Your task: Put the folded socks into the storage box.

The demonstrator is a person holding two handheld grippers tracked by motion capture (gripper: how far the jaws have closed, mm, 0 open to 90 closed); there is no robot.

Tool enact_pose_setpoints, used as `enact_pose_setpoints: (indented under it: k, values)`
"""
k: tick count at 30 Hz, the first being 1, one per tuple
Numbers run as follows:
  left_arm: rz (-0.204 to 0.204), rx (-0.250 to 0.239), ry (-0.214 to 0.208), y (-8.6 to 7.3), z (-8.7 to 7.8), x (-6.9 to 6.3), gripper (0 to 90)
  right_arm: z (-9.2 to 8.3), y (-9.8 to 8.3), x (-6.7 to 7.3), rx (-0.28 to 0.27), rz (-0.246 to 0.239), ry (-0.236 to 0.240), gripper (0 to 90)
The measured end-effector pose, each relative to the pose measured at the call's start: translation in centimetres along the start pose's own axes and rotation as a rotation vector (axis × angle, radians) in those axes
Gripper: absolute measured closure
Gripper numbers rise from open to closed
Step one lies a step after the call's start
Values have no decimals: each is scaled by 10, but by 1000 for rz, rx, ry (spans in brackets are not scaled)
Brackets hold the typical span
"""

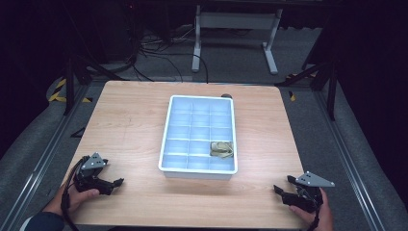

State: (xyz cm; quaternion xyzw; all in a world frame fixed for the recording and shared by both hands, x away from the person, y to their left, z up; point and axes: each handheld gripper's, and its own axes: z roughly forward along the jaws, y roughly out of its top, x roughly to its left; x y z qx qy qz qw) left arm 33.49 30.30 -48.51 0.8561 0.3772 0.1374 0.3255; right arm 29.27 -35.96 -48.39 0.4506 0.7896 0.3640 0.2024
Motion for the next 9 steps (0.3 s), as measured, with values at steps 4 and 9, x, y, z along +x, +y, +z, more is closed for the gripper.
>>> enact_pose_setpoints:
  k: [4,9]
  values:
    - [-9,1,-2,0,0,-1,1,0,0,0,0,0,1,323]
    - [-6,0,-2,0,0,0,1,0,0,0,0,0,-1,322]
